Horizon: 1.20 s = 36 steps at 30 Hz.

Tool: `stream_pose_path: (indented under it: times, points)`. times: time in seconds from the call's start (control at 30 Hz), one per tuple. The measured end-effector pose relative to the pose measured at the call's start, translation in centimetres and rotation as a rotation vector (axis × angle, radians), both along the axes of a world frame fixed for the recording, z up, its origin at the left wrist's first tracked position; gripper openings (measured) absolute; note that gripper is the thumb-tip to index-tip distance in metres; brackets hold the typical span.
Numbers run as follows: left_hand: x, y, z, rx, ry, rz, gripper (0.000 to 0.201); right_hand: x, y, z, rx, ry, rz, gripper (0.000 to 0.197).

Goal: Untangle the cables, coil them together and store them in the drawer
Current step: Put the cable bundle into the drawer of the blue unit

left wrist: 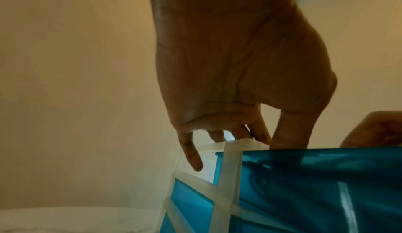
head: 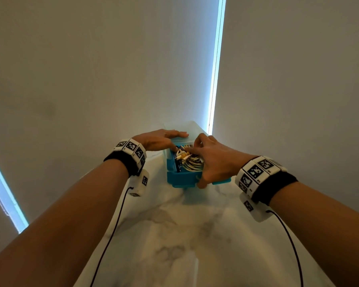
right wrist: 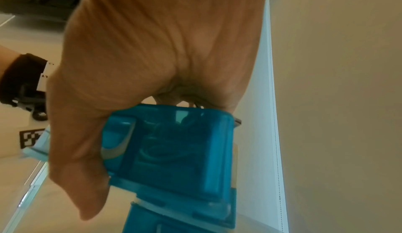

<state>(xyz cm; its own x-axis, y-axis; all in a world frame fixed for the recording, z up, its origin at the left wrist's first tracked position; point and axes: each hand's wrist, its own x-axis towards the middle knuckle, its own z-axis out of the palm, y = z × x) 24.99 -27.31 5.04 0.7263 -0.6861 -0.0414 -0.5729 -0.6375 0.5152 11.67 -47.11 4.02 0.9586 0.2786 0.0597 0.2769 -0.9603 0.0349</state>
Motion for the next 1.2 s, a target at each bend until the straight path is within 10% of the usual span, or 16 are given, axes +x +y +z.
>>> stream_pose_path:
  times: [0.9, 1.2]
  points:
    - [0.4, -0.6, 0.0, 0.016, 0.003, 0.053, 0.066, -0.9, 0.4, -3.6, -0.063, -0.461, -0.052, 0.087]
    - [-0.5, -1.2, -0.1, -0.115, 0.085, 0.076, 0.055, 0.3, 0.1, -2.6, 0.078, -0.349, -0.072, 0.068]
